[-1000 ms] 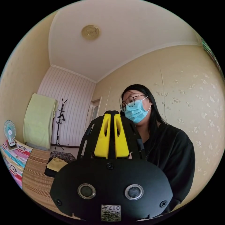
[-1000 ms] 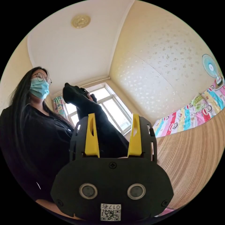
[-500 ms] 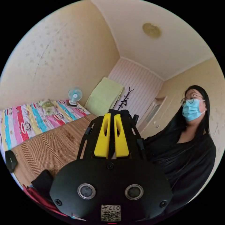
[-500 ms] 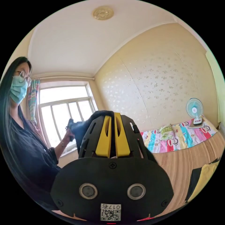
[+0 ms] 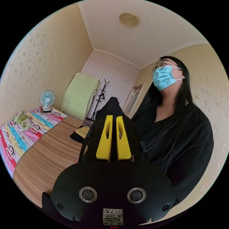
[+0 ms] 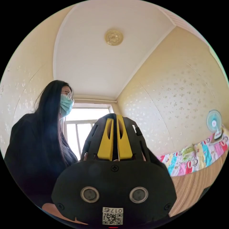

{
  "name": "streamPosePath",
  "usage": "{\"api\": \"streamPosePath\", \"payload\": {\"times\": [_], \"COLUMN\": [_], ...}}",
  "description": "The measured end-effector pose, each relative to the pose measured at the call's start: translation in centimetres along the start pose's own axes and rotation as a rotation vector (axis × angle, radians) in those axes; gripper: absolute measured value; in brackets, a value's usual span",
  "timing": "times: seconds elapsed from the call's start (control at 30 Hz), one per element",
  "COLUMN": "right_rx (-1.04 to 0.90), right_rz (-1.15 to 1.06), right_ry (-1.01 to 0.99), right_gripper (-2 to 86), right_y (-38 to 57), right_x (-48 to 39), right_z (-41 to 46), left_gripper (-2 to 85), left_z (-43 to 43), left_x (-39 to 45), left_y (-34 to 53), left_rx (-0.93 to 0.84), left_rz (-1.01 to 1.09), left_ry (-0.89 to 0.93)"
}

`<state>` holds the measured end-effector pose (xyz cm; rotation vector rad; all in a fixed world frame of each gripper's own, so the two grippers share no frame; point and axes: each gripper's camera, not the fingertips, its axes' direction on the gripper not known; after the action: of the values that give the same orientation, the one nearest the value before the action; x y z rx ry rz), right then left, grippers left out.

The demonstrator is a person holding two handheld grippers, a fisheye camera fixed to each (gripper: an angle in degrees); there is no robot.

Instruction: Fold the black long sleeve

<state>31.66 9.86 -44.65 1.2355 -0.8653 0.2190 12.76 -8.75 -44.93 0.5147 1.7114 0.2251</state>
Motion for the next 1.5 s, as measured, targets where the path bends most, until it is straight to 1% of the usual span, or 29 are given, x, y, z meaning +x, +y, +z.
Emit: {"api": "streamPosePath", "payload": {"times": [0.1,0.17,0.2,0.27,0.3,0.37,0.4,0.43,0.47,0.5,0.53,0.57,0.6,0.67,0.73,0.77,0.8,0.87,0.93,1.0,1.07,1.1,1.13,1.17,1.23,1.3,1.4,1.47,1.5], "right_rx": [-0.040,-0.206,-0.271,-0.586,-0.662,-0.933,-0.982,-1.073,-1.162,-1.206,-1.288,-1.357,-1.391,-1.578,-1.719,-1.792,-1.821,-1.888,-1.926,-1.798,-1.657,-1.637,-1.610,-1.593,-1.578,-1.584,-1.604,-1.635,-1.644], "right_rz": [0.017,0.066,0.070,0.143,0.158,0.274,0.322,0.426,0.549,0.613,0.702,0.725,0.725,0.725,0.695,0.633,0.594,0.493,0.501,0.447,0.413,0.422,0.436,0.451,0.479,0.491,0.502,0.562,0.570], "right_ry": [-0.007,0.154,0.219,0.492,0.544,0.721,0.755,0.787,0.792,0.789,0.754,0.696,0.678,0.662,0.658,0.668,0.681,0.710,0.680,0.760,0.852,0.861,0.875,0.873,0.835,0.760,0.643,0.585,0.578], "right_gripper": [2.0,2.2,2.3,2.8,2.8,2.9,3.0,2.9,2.8,2.7,2.6,2.5,2.5,2.1,1.7,1.5,1.3,0.9,0.7,0.6,0.6,0.6,0.6,0.5,0.5,0.5,0.5,0.5,0.5], "right_y": [-2.0,-2.9,-3.0,-1.5,-0.6,4.4,5.8,8.8,12.1,13.9,17.5,21.1,22.8,29.6,33.8,35.7,36.4,38.4,40.0,39.6,38.9,38.8,38.6,38.5,38.4,38.7,39.3,39.5,39.4], "right_x": [5.1,12.0,14.2,25.9,29.0,40.0,42.1,45.7,48.3,49.2,50.3,50.4,50.2,49.0,47.6,46.5,45.9,43.9,42.5,41.0,39.4,39.1,38.7,38.3,37.6,36.6,34.7,33.9,33.9], "right_z": [3.3,7.8,9.3,16.4,18.1,23.3,23.9,24.4,24.1,23.9,23.3,22.5,22.1,19.9,18.2,17.3,16.9,15.1,13.6,12.5,11.4,11.2,11.1,11.1,11.3,11.5,11.7,11.8,11.9], "left_gripper": [-0.1,0.3,0.6,2.4,3.0,4.4,4.8,5.2,5.0,4.9,4.7,5.1,5.3,6.1,6.2,6.3,6.2,6.2,6.1,6.1,5.9,5.6,5.1,2.0,-0.1,-0.6,-0.8,-0.5,-0.4], "left_z": [-2.3,-4.2,-4.7,-7.1,-8.0,-11.9,-12.4,-12.5,-11.1,-9.9,-6.9,-3.7,-2.1,3.3,5.9,6.8,7.0,6.4,5.5,4.8,4.3,4.3,4.4,4.5,3.2,-0.4,-8.6,-16.2,-18.2], "left_x": [-8.1,-17.8,-20.8,-33.7,-36.9,-45.9,-47.2,-48.6,-49.4,-49.9,-50.6,-50.5,-50.2,-48.3,-47.3,-47.0,-46.9,-47.3,-48.3,-49.7,-51.6,-52.1,-52.7,-52.7,-51.0,-48.7,-45.8,-43.5,-42.8], "left_y": [-3.8,-5.4,-5.6,-5.0,-4.3,0.4,1.7,4.1,6.9,8.4,11.6,14.9,16.6,22.6,25.7,26.9,27.2,27.2,26.7,26.5,27.6,28.2,29.7,31.4,33.1,33.5,35.7,38.0,38.4], "left_rx": [-0.036,-0.084,-0.094,-0.095,-0.076,0.003,0.011,0.004,-0.044,-0.095,-0.233,-0.362,-0.416,-0.560,-0.605,-0.597,-0.579,-0.473,-0.414,-0.425,-0.530,-0.572,-0.678,-0.811,-0.941,-0.887,-0.745,-0.526,-0.446], "left_rz": [-0.086,-0.228,-0.277,-0.539,-0.618,-0.901,-0.946,-0.996,-1.041,-1.063,-1.102,-1.127,-1.133,-1.156,-1.186,-1.206,-1.215,-1.238,-1.242,-1.248,-1.265,-1.268,-1.274,-1.271,-1.230,-1.229,-1.438,-1.638,-1.671], "left_ry": [-0.012,-0.068,-0.091,-0.208,-0.251,-0.447,-0.481,-0.543,-0.592,-0.599,-0.591,-0.587,-0.589,-0.584,-0.543,-0.512,-0.503,-0.485,-0.486,-0.522,-0.563,-0.552,-0.516,-0.502,-0.559,-0.627,-0.662,-0.629,-0.632]}}
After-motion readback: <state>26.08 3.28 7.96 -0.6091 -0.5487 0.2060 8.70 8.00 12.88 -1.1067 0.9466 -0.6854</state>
